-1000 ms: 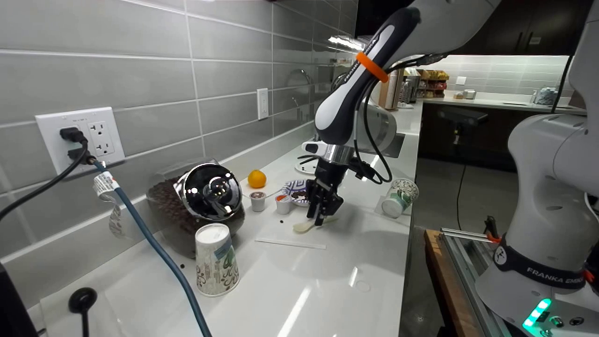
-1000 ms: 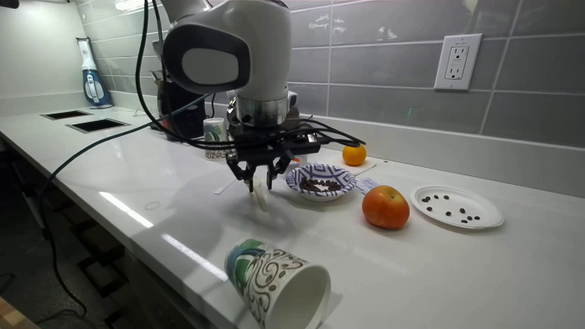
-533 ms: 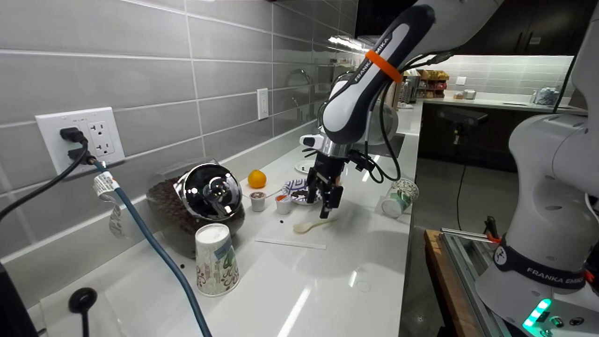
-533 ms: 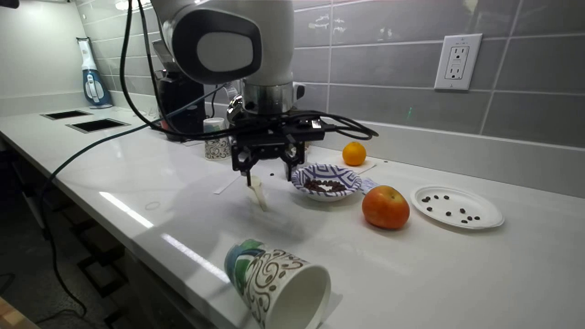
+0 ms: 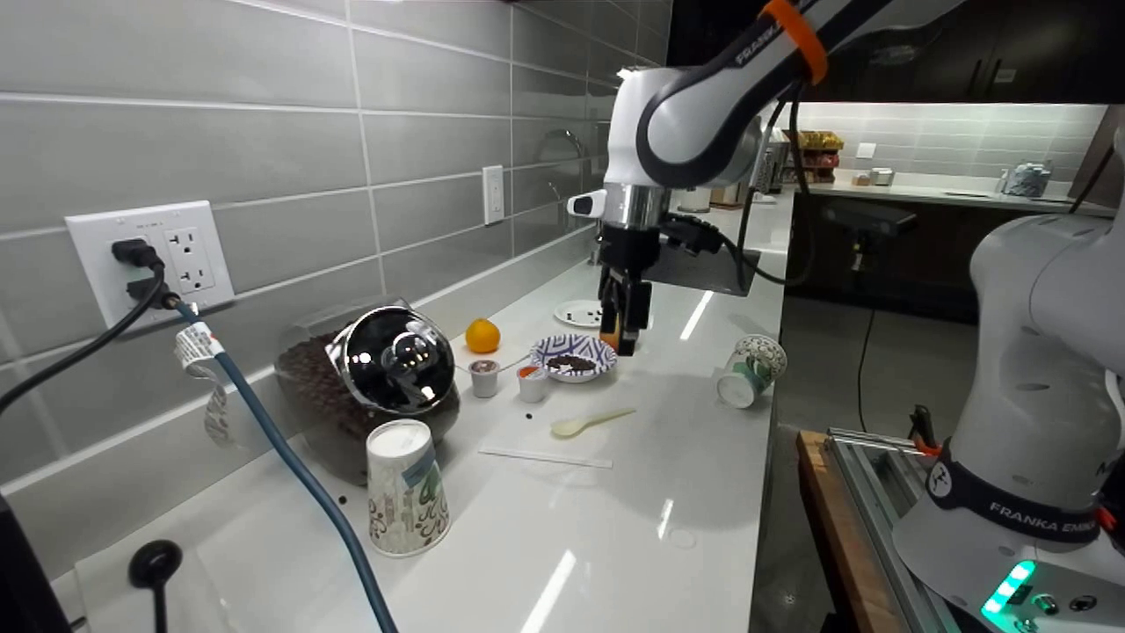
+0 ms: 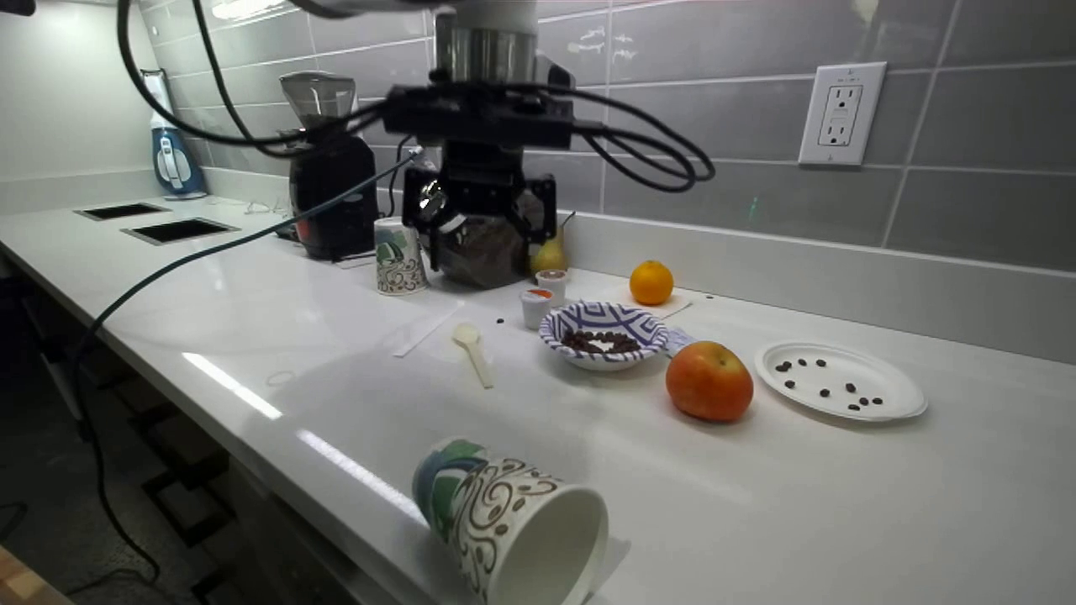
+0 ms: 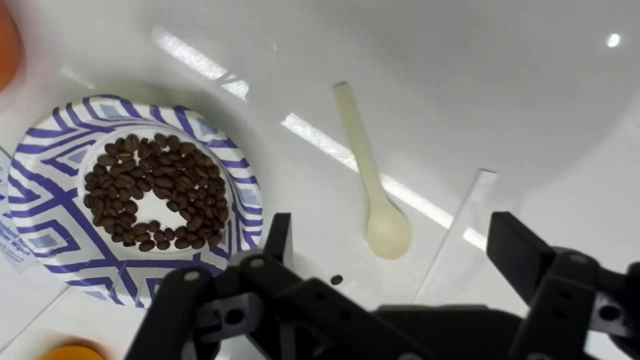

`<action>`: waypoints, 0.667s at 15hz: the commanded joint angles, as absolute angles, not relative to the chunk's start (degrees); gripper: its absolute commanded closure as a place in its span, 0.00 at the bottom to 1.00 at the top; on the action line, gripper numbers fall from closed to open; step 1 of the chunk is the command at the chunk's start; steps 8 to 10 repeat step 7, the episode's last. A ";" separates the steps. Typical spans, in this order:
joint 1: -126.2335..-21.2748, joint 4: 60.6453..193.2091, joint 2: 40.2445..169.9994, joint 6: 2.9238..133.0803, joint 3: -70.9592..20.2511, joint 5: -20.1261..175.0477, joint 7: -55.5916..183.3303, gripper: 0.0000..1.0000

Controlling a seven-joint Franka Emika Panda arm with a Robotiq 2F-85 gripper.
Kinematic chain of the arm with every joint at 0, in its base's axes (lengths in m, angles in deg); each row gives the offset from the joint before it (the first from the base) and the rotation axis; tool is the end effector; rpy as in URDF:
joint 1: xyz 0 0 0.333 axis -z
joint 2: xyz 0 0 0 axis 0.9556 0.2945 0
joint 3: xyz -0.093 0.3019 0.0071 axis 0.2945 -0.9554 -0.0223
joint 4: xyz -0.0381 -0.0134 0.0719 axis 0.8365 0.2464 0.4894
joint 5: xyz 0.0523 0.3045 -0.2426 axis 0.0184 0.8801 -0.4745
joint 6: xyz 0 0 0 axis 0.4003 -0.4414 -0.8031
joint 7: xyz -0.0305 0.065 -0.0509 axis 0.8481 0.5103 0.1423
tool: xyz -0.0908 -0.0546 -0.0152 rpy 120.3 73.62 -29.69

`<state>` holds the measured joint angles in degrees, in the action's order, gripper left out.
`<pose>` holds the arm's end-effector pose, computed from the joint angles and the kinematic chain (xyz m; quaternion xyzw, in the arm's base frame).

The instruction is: Transfer a spoonful of contents from the bowl to the white plate

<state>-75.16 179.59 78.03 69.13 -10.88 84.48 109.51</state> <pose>0.4280 -0.1208 0.3396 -0.9797 -0.1928 -0.0308 0.0452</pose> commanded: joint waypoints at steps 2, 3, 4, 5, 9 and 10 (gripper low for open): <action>-69.27 176.28 64.83 55.87 -15.57 84.57 95.33 0.00; -70.80 176.54 70.36 59.40 -15.37 84.76 99.51 0.00; -70.29 175.86 68.00 57.83 -15.37 84.68 97.90 0.00; -69.88 175.70 66.15 56.82 -15.21 84.62 97.18 0.00; -69.47 175.84 64.77 56.24 -15.06 84.56 96.84 0.00; -69.47 175.84 64.77 56.24 -15.06 84.56 96.84 0.00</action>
